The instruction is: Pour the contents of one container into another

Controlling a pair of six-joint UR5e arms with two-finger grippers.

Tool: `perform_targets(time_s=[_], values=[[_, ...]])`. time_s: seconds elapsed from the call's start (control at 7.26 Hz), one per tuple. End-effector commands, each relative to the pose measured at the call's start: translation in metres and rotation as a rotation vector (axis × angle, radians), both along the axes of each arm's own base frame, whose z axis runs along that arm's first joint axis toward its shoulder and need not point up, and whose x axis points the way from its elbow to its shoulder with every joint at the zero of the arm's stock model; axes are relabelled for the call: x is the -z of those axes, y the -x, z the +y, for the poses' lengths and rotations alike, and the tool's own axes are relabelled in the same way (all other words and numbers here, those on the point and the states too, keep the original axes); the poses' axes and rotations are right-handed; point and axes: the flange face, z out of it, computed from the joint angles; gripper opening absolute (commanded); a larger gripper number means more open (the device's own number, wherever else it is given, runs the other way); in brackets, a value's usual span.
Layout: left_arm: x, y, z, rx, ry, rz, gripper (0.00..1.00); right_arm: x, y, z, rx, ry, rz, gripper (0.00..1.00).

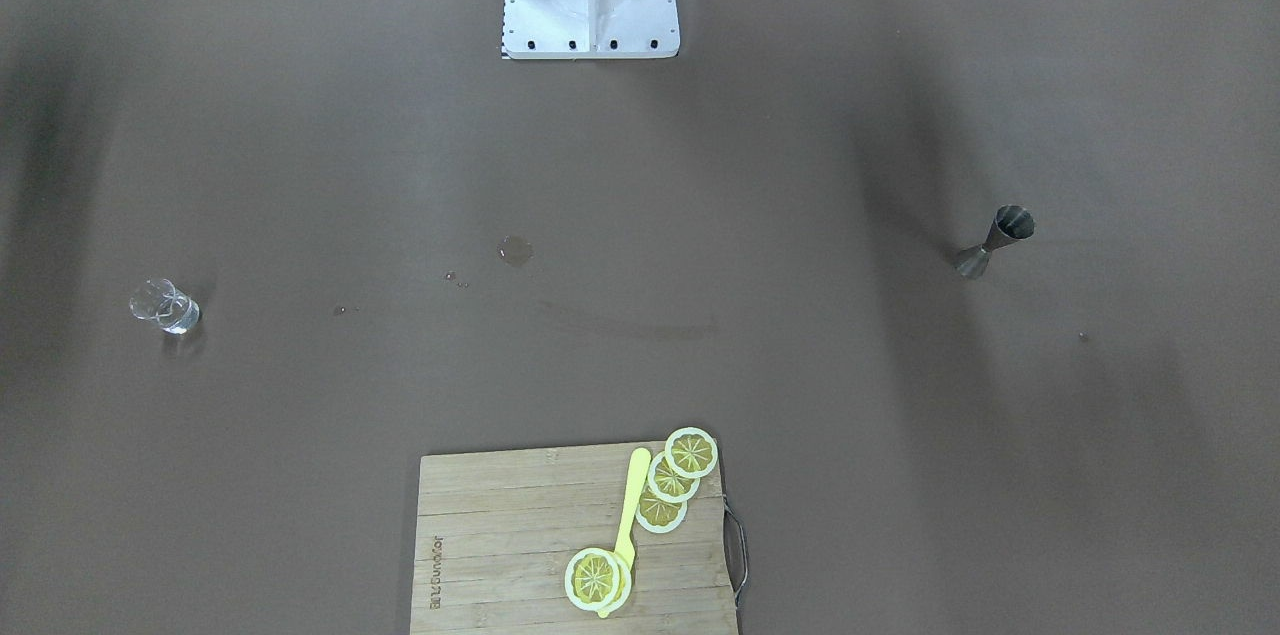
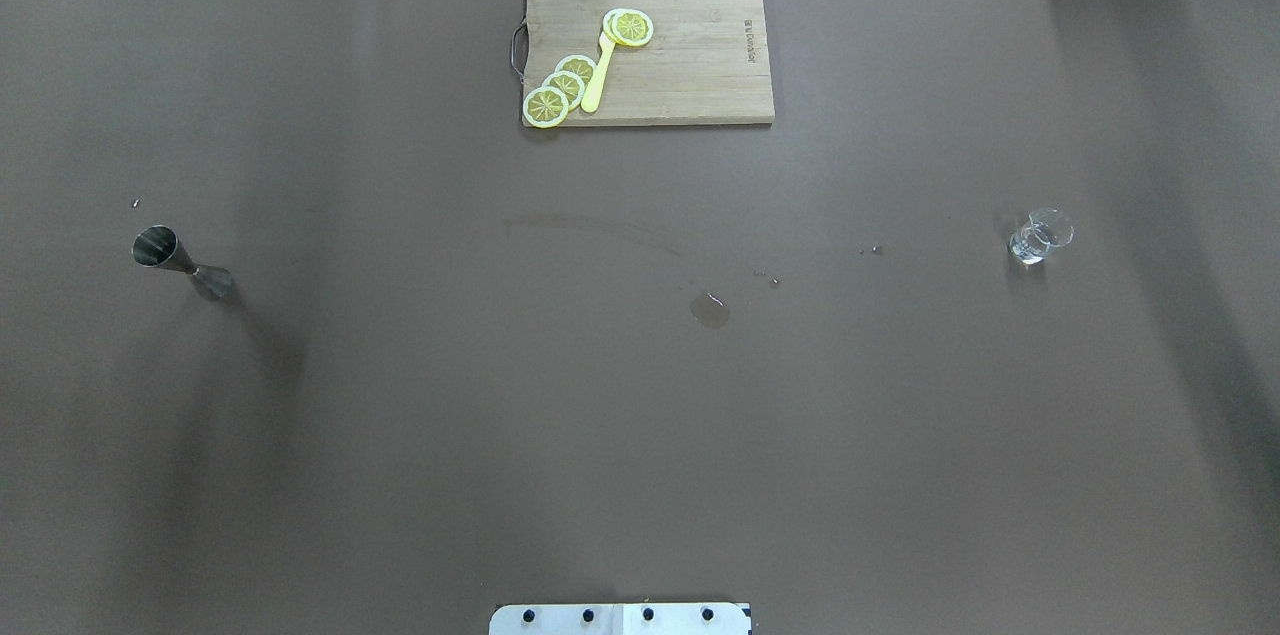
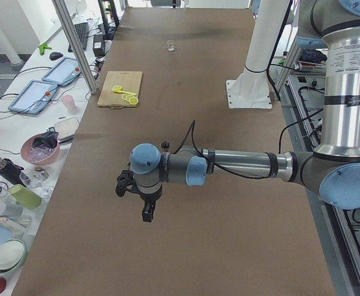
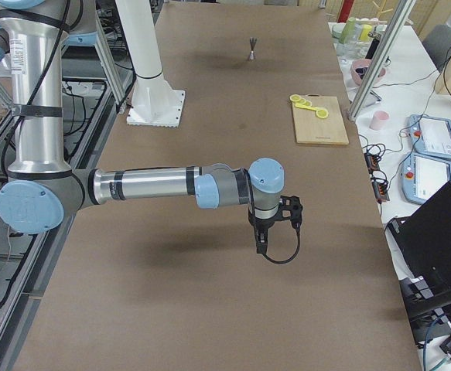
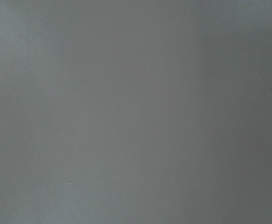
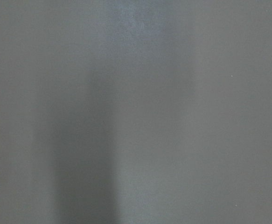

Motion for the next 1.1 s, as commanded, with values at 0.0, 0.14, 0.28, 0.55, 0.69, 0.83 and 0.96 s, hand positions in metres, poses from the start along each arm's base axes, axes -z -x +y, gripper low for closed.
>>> perform_targets(time_s=[0.0,0.14,0.28,0.55,0.69,0.83,0.96], values=[[0.0009,0.0000,-0.0007,-0.002,-0.022,0.000,0.98,-0.0032,0.0003,0.0013,0.002,0.004,0.003,1.00],[0.0006,-0.0003,-0.0011,0.002,-0.035,0.005,0.98,-0.0047,-0.0005,0.0021,0.000,0.007,0.004,1.00],[0.0008,-0.0011,-0.0013,-0.001,-0.037,0.005,0.98,-0.0045,0.0002,0.0019,0.003,0.005,0.004,1.00],[0.0001,-0.0012,-0.0012,-0.001,-0.036,0.006,0.98,-0.0046,-0.0005,0.0013,0.000,0.006,0.004,1.00],[0.0010,-0.0013,-0.0013,-0.001,-0.037,0.008,0.98,-0.0054,0.0001,0.0013,0.002,0.007,0.005,1.00],[0.0017,-0.0013,-0.0020,-0.002,-0.040,0.008,0.98,-0.0054,0.0002,0.0013,0.002,0.007,0.005,1.00],[0.0050,-0.0014,-0.0030,-0.002,-0.047,0.009,0.98,-0.0054,0.0001,0.0012,0.001,0.006,0.007,1.00]])
